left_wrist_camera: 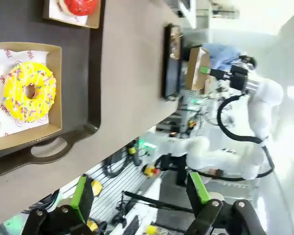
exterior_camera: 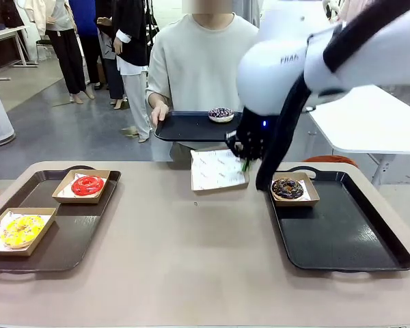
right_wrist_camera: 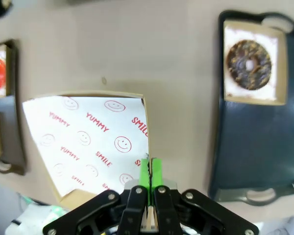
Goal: Individually package the donuts and arrange them on the tray.
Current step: Place the picked Paper togo box on the Handle tray while simultaneously picking up another Paper togo box from the table with the other hand.
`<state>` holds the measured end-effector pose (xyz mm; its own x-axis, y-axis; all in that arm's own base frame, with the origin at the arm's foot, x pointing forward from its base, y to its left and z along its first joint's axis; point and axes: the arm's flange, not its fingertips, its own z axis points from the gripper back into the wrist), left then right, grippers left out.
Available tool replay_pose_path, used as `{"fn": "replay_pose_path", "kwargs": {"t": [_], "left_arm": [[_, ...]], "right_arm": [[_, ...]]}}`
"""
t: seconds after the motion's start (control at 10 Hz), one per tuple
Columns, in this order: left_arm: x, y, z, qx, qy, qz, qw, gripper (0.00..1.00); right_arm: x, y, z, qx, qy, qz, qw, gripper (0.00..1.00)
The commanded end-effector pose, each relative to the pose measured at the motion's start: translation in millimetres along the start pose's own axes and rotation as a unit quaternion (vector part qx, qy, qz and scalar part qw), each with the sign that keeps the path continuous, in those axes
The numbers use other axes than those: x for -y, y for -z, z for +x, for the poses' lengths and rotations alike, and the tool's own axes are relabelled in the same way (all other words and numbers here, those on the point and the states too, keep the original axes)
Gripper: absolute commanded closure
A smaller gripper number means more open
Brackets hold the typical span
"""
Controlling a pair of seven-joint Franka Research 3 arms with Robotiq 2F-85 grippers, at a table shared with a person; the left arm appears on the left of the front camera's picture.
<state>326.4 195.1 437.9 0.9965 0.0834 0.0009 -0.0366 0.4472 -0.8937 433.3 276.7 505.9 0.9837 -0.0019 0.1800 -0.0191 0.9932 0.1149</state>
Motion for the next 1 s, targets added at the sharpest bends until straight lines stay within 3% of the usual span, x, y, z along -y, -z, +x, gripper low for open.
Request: {"fn": "replay_pose_path", "kwargs": {"t": [0.0, 0.3, 0.9], "left_arm": [[-21.1, -18.8, -5.1, 0.024, 0.015, -0.055, 0.998, 0.00], [-42.9, -37.7, -22.2, 0.057, 0.004, -0.077, 0.995, 0.00], [-46.4, -36.0, -28.7, 0.051, -0.011, -0.065, 0.997, 0.00]], "right_arm": [[-12.7, -8.2, 37.6, -0.004, -0.006, -0.017, 1.000, 1.00], [-26.4, -8.1, 77.9, -0.025, -0.011, -0.014, 1.000, 1.00], [-23.7, 33.8, 162.0, -0.043, 0.018, -0.023, 0.999, 1.00]]}}
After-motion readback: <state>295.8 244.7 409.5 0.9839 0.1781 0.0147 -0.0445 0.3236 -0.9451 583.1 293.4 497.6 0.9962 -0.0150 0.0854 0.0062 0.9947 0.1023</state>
